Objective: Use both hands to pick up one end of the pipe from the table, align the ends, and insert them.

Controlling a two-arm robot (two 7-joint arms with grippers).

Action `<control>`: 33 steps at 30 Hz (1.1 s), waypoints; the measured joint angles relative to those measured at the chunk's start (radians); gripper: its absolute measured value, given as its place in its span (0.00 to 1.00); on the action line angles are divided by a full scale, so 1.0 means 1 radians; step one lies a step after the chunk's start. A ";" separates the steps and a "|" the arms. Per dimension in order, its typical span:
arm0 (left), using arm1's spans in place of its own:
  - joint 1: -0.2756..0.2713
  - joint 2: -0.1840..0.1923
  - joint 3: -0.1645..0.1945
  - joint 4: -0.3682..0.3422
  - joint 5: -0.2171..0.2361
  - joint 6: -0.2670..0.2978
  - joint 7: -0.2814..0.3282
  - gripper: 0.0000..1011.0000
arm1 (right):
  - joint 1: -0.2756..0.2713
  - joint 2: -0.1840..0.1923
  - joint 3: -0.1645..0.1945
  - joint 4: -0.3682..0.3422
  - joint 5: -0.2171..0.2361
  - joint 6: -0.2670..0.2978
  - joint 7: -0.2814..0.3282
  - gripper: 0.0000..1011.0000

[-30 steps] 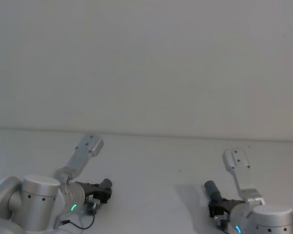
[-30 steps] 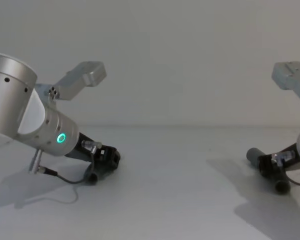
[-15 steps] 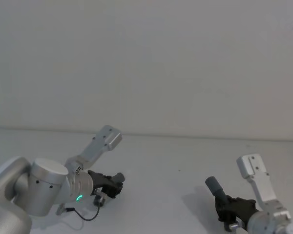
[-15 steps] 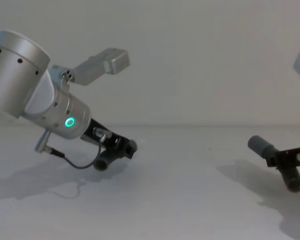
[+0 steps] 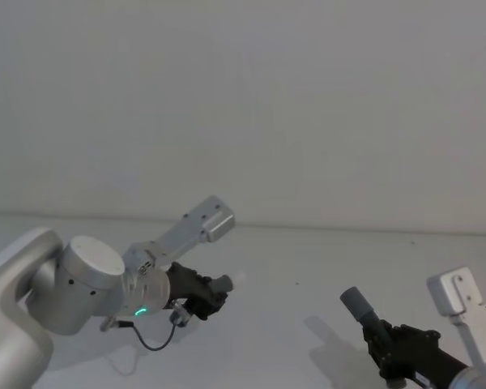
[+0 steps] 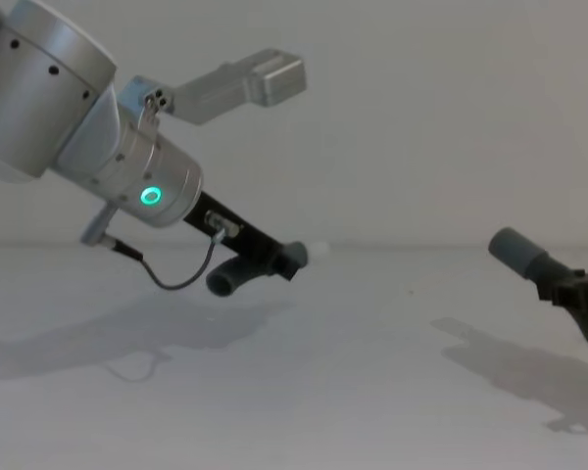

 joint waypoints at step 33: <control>-0.103 0.141 0.123 -0.128 0.056 -0.234 -0.317 0.33 | -0.052 0.116 -0.046 0.040 -0.020 -0.477 0.173 0.23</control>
